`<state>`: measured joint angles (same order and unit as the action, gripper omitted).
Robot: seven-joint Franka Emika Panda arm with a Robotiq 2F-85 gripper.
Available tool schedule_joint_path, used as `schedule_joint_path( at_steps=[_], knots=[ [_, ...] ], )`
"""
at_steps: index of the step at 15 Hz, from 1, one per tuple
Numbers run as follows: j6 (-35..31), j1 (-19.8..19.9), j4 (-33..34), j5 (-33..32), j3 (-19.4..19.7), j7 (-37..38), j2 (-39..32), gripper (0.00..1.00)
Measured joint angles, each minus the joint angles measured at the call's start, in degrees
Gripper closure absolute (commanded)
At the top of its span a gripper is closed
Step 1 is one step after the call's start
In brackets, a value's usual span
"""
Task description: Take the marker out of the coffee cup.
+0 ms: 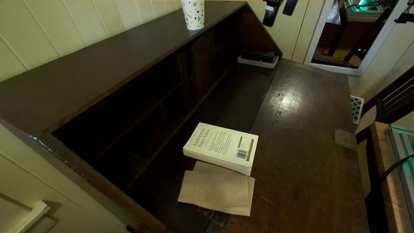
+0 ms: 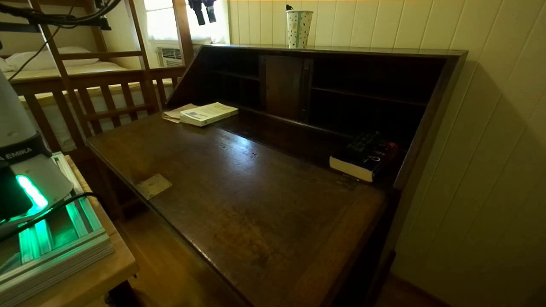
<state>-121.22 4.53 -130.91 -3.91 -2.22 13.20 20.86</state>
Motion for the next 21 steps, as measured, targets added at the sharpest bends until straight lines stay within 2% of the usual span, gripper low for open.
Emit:
schedule_joint_path(
  at_steps=[5, 13, 21],
  knots=[
    [-4.5, 0.5, 9.6, -3.2, 0.4, -0.5, -6.7, 0.0],
    [-5.0, 0.5, 27.5, -8.3, 1.8, -3.5, -20.7, 0.0],
    [-8.8, -0.5, 38.8, -8.8, 3.2, -4.4, -31.0, 0.0]
  ],
)
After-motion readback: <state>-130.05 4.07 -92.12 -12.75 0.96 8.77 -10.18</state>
